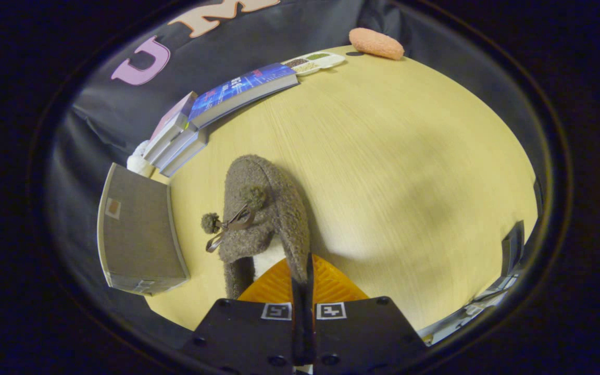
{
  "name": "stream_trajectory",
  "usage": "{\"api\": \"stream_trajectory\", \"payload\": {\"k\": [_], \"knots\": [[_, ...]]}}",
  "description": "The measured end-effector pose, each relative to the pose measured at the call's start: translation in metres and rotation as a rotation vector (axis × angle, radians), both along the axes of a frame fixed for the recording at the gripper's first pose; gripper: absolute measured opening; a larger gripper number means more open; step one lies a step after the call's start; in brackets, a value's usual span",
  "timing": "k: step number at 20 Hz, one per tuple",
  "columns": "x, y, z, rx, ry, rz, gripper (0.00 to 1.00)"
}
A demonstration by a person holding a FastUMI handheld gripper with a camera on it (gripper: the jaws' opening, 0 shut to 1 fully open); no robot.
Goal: Open the storage box then place both shoes into the box .Put the left shoe in first, then the right shoe, with the right side of both shoes facing outward in a uniform manner.
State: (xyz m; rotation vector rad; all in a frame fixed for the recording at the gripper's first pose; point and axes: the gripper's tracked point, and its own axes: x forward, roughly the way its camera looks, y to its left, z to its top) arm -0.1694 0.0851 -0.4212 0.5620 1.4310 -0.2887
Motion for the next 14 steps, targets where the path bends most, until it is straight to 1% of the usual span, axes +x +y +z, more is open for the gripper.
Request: {"api": "stream_trajectory", "payload": {"k": [4,6,9,14], "knots": [[0.039,0.029,0.03,0.105,-0.069,-0.103,0.04],[0.067,0.043,0.052,0.145,-0.123,-0.121,0.03],[0.112,0.067,0.088,0.182,-0.211,-0.088,0.03],[0.181,0.127,0.143,0.24,-0.355,0.036,0.03]]}}
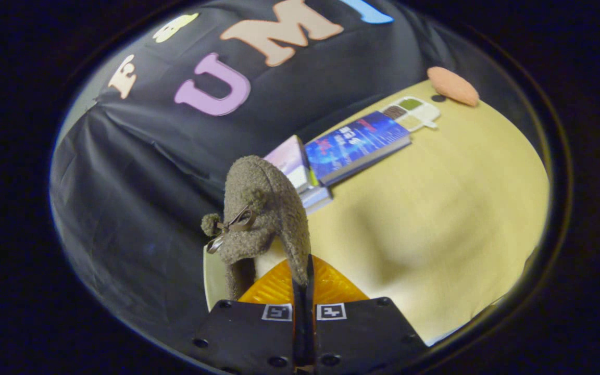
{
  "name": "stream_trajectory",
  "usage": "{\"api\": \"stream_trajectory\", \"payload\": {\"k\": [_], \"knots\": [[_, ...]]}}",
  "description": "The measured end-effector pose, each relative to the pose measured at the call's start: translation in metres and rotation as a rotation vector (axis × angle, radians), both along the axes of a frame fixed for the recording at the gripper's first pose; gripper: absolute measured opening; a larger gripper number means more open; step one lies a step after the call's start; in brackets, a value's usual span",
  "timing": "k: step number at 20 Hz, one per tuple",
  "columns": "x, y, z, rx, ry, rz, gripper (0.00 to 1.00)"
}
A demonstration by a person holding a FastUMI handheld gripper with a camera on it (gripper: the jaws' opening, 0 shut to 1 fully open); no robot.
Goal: Open the storage box then place both shoes into the box .Put the left shoe in first, then the right shoe, with the right side of both shoes facing outward in a uniform manner.
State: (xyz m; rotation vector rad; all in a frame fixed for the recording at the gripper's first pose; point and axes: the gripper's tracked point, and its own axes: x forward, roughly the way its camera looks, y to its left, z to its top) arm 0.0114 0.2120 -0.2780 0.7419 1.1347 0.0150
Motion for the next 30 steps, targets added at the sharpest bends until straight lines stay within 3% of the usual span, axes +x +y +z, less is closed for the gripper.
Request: {"api": "stream_trajectory", "payload": {"k": [6,14,25,30], "knots": [[0.03,0.073,0.022,0.09,-0.045,0.095,0.03],[0.013,0.131,-0.031,0.018,0.023,0.222,0.03],[-0.008,0.145,-0.063,-0.093,0.079,0.244,0.04],[-0.005,0.147,-0.067,-0.113,0.06,0.231,0.13]]}}
